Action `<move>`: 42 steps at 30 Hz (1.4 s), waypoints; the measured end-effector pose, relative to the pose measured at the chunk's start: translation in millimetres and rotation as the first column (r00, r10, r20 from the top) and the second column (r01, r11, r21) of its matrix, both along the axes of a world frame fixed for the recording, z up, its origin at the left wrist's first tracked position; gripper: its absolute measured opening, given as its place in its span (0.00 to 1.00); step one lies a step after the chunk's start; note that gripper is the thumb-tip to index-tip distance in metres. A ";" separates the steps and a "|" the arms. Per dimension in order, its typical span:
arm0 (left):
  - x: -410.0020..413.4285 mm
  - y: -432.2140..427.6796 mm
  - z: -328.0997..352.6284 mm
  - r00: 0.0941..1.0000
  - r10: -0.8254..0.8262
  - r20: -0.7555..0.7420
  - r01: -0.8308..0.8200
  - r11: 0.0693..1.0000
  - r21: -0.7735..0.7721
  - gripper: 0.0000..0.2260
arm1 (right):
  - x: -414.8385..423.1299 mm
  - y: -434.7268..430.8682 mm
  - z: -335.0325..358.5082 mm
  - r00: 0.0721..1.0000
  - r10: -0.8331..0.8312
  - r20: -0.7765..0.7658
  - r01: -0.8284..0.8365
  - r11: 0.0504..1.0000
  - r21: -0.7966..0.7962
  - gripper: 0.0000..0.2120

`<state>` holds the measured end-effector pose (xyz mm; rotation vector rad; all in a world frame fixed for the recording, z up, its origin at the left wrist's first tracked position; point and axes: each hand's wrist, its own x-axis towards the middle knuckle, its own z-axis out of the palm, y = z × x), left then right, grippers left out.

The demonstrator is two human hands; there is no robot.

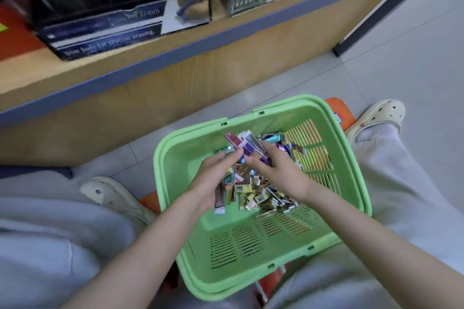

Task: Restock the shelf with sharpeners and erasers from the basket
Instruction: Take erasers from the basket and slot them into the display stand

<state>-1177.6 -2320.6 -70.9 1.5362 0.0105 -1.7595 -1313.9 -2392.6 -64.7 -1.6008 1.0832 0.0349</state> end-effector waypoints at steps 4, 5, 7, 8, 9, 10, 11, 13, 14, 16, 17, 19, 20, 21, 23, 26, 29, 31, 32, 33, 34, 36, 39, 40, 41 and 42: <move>5.4 8.9 22.7 0.999 0.048 0.003 -0.048 0.995 -0.088 0.15 | 5.1 6.2 23.5 0.999 0.018 0.037 -0.017 0.999 -0.037 0.09; 7.2 11.4 26.8 0.999 0.049 0.004 -0.048 0.992 -0.118 0.14 | 7.4 8.3 29.3 0.998 0.031 0.052 -0.029 0.998 -0.049 0.09; 11.2 15.5 35.7 0.999 0.052 0.015 -0.048 0.985 -0.167 0.15 | 11.6 12.0 40.1 0.996 0.035 0.076 -0.029 0.997 -0.077 0.10; 13.3 17.6 39.1 0.998 0.056 0.021 -0.051 0.980 -0.191 0.16 | 13.4 13.4 45.8 0.995 0.034 0.091 -0.027 0.996 -0.085 0.10; 14.7 19.5 42.1 0.998 0.064 0.024 -0.058 0.976 -0.209 0.16 | 15.0 14.4 51.1 0.995 0.039 0.091 -0.032 0.996 -0.084 0.10; 16.3 21.4 44.5 0.997 0.072 0.023 -0.065 0.972 -0.228 0.17 | 16.8 15.4 55.9 0.995 0.051 0.090 -0.045 0.996 -0.075 0.11; 18.2 23.2 48.7 0.997 0.075 0.025 -0.067 0.967 -0.245 0.17 | 18.4 17.2 59.2 0.995 0.070 0.073 -0.065 0.995 -0.073 0.13; 21.6 26.4 58.8 0.996 0.071 0.052 -0.055 0.961 -0.270 0.17 | 21.4 22.8 68.0 0.994 0.097 0.043 -0.092 0.991 -0.101 0.16; 23.7 27.6 64.5 0.995 0.069 0.075 -0.046 0.960 -0.276 0.15 | 22.6 25.6 73.3 0.995 0.095 0.043 -0.089 0.989 -0.121 0.15; 29.1 29.9 74.9 0.990 0.068 0.121 -0.031 0.957 -0.288 0.11 | 26.6 30.5 84.9 0.993 0.088 0.072 -0.076 0.985 -0.158 0.11; 32.4 31.1 80.3 0.987 0.075 0.142 -0.030 0.955 -0.296 0.10 | 29.2 31.7 91.4 0.993 0.083 0.087 -0.065 0.980 -0.190 0.10; 39.8 34.1 90.0 0.976 0.088 0.198 -0.021 0.948 -0.318 0.11 | 34.6 31.1 105.0 0.994 0.076 0.077 -0.050 0.954 -0.297 0.09; 43.1 35.5 96.3 0.969 0.095 0.226 -0.015 0.943 -0.333 0.10 | 37.5 30.4 113.1 0.994 0.082 0.067 -0.054 0.940 -0.337 0.11; 46.4 36.6 102.5 0.963 0.106 0.247 -0.014 0.936 -0.351 0.08 | 40.7 29.8 120.2 0.993 0.097 0.069 -0.066 0.934 -0.351 0.11; 53.6 38.4 115.5 0.955 0.128 0.267 -0.016 0.923 -0.386 0.06 | 47.0 30.2 134.7 0.984 0.136 0.115 -0.093 0.942 -0.321 0.09; 64.5 40.2 132.1 0.934 0.133 0.331 0.018 0.909 -0.416 0.06 | 55.9 31.7 153.6 0.971 0.120 0.207 -0.066 0.967 -0.247 0.08; 74.7 41.5 146.1 0.907 0.129 0.401 0.068 0.895 -0.441 0.06 | 64.7 35.7 168.0 0.947 0.171 0.271 -0.127 0.977 -0.172 0.08; 80.2 41.1 154.6 0.902 0.124 0.413 0.084 0.889 -0.451 0.06 | 70.8 37.9 173.4 0.942 0.186 0.280 -0.147 0.977 -0.157 0.07; 83.0 40.6 158.3 0.901 0.131 0.414 0.079 0.888 -0.454 0.05 | 74.3 38.4 176.3 0.941 0.182 0.286 -0.145 0.979 -0.146 0.07; 86.1 39.6 161.3 0.896 0.143 0.420 0.072 0.888 -0.454 0.05 | 78.2 37.9 177.7 0.941 0.171 0.293 -0.135 0.981 -0.140 0.07; 89.7 38.2 164.1 0.891 0.155 0.426 0.062 0.889 -0.453 0.04 | 82.4 37.8 180.1 0.942 0.149 0.299 -0.110 0.984 -0.141 0.07; 99.2 35.2 170.2 0.886 0.189 0.423 0.026 0.891 -0.453 0.04 | 88.6 33.5 185.0 0.947 0.072 0.313 -0.016 0.984 -0.179 0.05; 120.4 30.6 179.9 0.874 0.242 0.421 -0.016 0.881 -0.473 0.05 | 92.0 15.6 196.9 0.948 -0.047 0.316 0.149 0.939 -0.309 0.08; 128.0 29.0 182.4 0.868 0.256 0.426 -0.021 0.876 -0.482 0.05 | 92.8 7.2 200.0 0.939 -0.102 0.327 0.206 0.931 -0.301 0.10; 135.1 27.6 184.0 0.860 0.273 0.430 -0.029 0.869 -0.493 0.04 | 95.7 -1.3 202.6 0.920 -0.171 0.353 0.270 0.929 -0.254 0.13; 141.1 26.2 184.8 0.853 0.294 0.432 -0.042 0.863 -0.503 0.04 | 99.9 -9.6 205.1 0.893 -0.240 0.381 0.326 0.929 -0.178 0.13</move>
